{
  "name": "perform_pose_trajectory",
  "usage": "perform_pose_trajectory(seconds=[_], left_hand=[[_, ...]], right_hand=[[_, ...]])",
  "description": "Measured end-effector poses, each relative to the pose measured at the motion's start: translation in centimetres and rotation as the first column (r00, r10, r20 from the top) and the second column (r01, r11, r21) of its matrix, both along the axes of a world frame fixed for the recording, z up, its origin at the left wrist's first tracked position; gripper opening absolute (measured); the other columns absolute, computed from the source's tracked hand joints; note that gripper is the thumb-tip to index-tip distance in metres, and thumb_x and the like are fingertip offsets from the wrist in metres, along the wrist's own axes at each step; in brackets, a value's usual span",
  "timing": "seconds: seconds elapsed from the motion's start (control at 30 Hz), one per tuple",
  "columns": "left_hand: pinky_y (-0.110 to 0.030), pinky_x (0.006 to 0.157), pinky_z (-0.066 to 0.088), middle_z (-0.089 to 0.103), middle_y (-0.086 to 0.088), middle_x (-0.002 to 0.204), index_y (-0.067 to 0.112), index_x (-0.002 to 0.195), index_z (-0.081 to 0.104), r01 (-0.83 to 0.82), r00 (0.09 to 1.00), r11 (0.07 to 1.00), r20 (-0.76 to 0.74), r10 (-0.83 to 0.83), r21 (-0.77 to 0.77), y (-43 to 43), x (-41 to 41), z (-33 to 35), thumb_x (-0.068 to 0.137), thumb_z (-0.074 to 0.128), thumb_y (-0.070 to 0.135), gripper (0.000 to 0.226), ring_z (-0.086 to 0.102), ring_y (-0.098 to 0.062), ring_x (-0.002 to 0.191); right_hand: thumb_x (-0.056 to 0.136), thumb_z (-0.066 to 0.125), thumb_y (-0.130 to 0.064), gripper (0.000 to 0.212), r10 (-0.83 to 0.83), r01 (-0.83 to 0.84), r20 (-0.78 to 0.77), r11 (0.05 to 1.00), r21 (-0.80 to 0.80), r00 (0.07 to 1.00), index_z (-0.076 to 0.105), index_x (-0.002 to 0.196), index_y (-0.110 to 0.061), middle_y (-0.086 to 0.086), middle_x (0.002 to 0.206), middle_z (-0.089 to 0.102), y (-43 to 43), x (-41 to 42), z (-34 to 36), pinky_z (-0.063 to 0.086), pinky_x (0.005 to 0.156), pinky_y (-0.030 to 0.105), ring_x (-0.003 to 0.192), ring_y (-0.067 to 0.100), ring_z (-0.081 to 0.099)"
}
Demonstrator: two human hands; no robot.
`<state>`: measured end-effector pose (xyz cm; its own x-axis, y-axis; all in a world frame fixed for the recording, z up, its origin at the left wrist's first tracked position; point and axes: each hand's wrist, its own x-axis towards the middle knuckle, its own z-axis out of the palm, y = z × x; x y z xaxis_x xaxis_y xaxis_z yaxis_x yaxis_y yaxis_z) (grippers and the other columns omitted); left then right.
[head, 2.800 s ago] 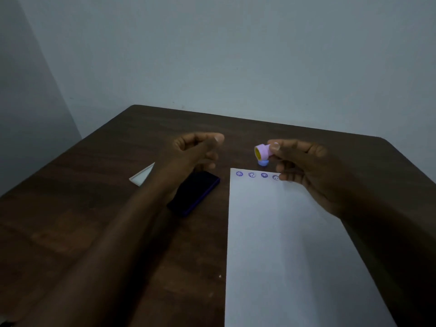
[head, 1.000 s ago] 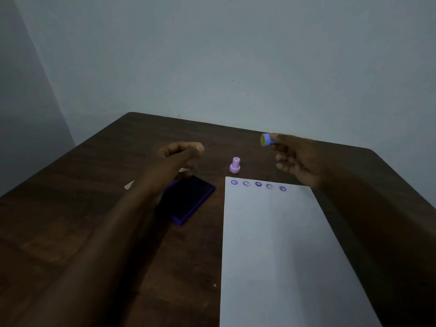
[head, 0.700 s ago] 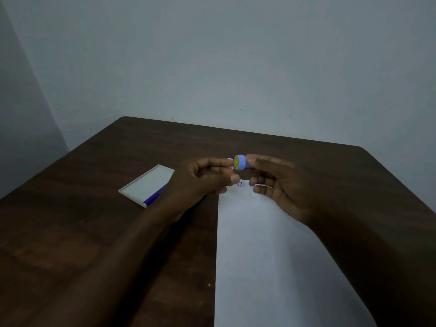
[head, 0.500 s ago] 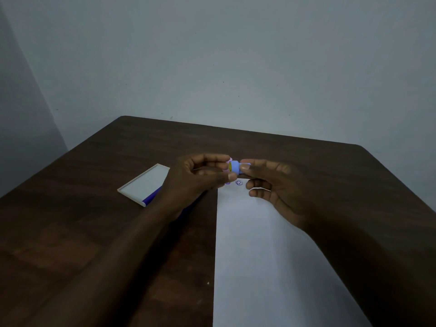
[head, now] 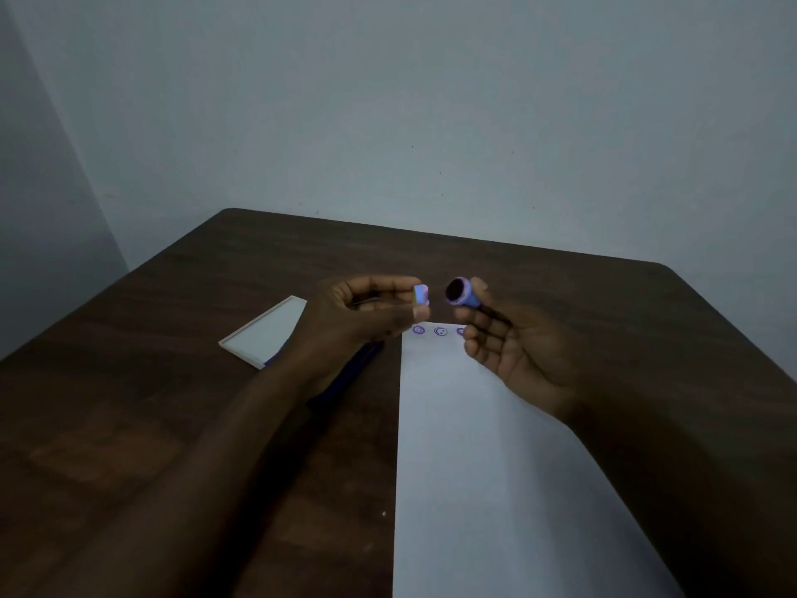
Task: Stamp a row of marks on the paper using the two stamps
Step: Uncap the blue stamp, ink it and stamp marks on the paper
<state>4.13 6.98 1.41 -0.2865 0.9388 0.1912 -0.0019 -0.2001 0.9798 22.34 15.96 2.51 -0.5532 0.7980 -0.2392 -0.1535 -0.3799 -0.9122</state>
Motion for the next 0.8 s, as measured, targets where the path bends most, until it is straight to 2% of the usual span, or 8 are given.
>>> perform_pose_trajectory(seconds=[0.1,0.17,0.27,0.37,0.47,0.53,0.63,0.8], left_hand=[[-0.022,0.074,0.059,0.079,0.008,0.089,0.025,0.097,0.073,-0.054,0.986,0.999,0.158,0.053,-0.001,-0.2,-1.6,0.5,0.063,0.077,0.020,0.035,0.074,-0.005,0.085],[-0.018,0.073,0.057,0.079,0.006,0.088,0.020,0.100,0.072,-0.129,0.953,0.992,0.278,0.118,0.018,-0.2,-3.1,0.6,0.074,0.075,0.012,0.028,0.074,-0.006,0.085],[-0.021,0.078,0.058,0.077,0.004,0.089,0.018,0.100,0.071,-0.220,0.911,0.975,0.363,0.195,0.031,-0.3,-5.0,0.6,0.083,0.070,0.008,0.020,0.073,-0.008,0.087],[-0.021,0.077,0.058,0.077,0.005,0.087,0.018,0.099,0.071,-0.264,0.884,0.964,0.410,0.225,0.040,-0.3,-5.9,0.5,0.083,0.071,0.007,0.019,0.073,-0.008,0.085],[-0.020,0.075,0.058,0.077,0.003,0.089,0.015,0.103,0.070,-0.282,0.870,0.958,0.433,0.234,0.049,-0.3,-6.5,0.5,0.083,0.071,0.006,0.023,0.073,-0.009,0.086],[-0.020,0.075,0.057,0.076,0.002,0.090,0.013,0.105,0.070,-0.295,0.867,0.954,0.433,0.246,0.048,-0.4,-6.9,0.5,0.082,0.072,0.005,0.025,0.073,-0.010,0.087],[-0.020,0.076,0.057,0.077,0.002,0.089,0.015,0.102,0.071,-0.287,0.885,0.958,0.390,0.255,0.025,-0.8,-7.4,0.7,0.080,0.074,0.006,0.023,0.074,-0.009,0.086],[-0.018,0.070,0.058,0.078,0.004,0.087,0.015,0.108,0.069,-0.232,0.932,0.970,0.270,0.244,-0.076,-2.0,-9.0,1.4,0.082,0.071,0.008,0.027,0.075,-0.006,0.080]], right_hand=[[0.068,0.075,-0.029,0.017,-0.053,0.053,-0.010,0.999,0.000,0.999,0.080,0.077,-0.016,0.004,0.077,0.076,0.7,0.4,-0.1,0.058,0.056,0.023,0.057,0.010,0.067],[0.079,0.070,-0.027,0.016,-0.058,0.046,0.088,0.990,0.133,0.994,0.077,0.090,-0.018,0.003,0.079,0.073,1.1,0.3,0.1,0.058,0.059,0.024,0.060,0.009,0.065],[0.090,0.063,-0.024,0.026,-0.004,-0.133,0.329,0.910,0.392,0.944,0.068,0.115,-0.021,-0.002,0.089,0.070,1.1,-1.0,0.6,0.056,0.073,0.026,0.075,0.010,0.063],[0.084,0.069,-0.032,0.027,0.002,-0.324,0.491,0.754,0.572,0.871,0.067,0.110,-0.034,-0.009,0.101,0.073,0.0,-3.6,0.6,0.057,0.078,0.025,0.092,0.008,0.068],[0.078,0.075,-0.036,0.026,-0.058,-0.464,0.568,0.512,0.723,0.821,0.071,0.103,-0.034,-0.021,0.085,0.069,-1.5,-6.3,0.2,0.046,0.067,0.004,0.080,-0.014,0.062],[0.078,0.077,-0.030,0.026,-0.066,-0.503,0.581,0.429,0.750,0.811,0.074,0.103,-0.026,-0.022,0.077,0.066,-2.3,-7.9,-0.4,0.042,0.063,0.003,0.071,-0.016,0.059],[0.078,0.077,-0.027,0.026,-0.085,-0.539,0.613,0.393,0.745,0.785,0.075,0.104,-0.023,-0.018,0.079,0.066,-2.8,-9.6,-1.2,0.038,0.064,0.005,0.065,-0.009,0.059],[0.080,0.076,-0.028,0.030,-0.113,-0.584,0.656,0.361,0.727,0.747,0.073,0.109,-0.021,-0.004,0.096,0.075,-2.5,-10.4,-2.1,0.034,0.062,0.006,0.066,-0.007,0.055]])
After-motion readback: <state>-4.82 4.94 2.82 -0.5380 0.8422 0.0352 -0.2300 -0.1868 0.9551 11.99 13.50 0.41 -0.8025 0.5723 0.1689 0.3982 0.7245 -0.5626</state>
